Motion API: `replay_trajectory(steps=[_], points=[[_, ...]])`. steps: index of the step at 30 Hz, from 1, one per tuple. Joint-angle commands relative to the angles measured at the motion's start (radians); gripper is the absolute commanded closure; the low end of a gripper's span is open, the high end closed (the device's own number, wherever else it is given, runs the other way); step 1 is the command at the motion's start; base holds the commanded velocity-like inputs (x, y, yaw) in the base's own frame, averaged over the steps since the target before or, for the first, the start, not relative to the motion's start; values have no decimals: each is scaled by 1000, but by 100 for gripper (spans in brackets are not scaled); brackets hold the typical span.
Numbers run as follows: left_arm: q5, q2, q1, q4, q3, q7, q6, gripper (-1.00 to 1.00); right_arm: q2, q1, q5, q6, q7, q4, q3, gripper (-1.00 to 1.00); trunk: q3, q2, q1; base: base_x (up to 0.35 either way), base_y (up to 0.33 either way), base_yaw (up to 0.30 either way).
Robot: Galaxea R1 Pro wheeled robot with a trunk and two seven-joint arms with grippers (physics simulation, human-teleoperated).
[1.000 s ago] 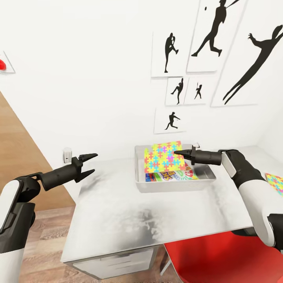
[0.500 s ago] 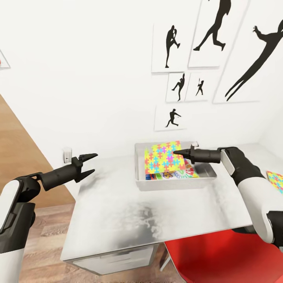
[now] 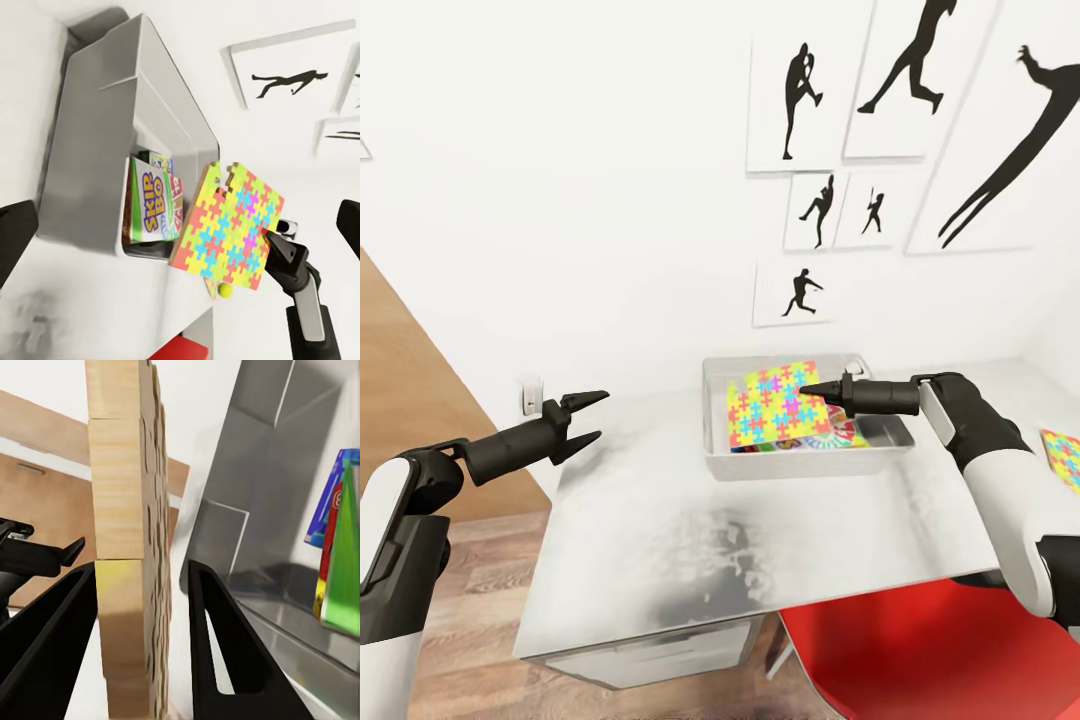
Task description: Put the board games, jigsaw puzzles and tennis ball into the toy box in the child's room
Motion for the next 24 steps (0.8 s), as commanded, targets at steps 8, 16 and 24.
replay_trajectory(steps=[8, 16, 24], points=[[9, 0, -1, -2, 2, 11, 2, -100, -3, -2, -6, 5, 3, 0, 5, 100, -14, -1, 0, 0, 0, 0], [10, 0, -1, -3, 1, 8, 2, -100, 1, -53, -3, 5, -3, 46, 4, 100, -27, -1, 0, 0, 0, 0], [12, 0, -1, -4, 2, 7, 3, -100, 0, -57, -2, 5, -3, 56, 3, 100, -39, -1, 0, 0, 0, 0]])
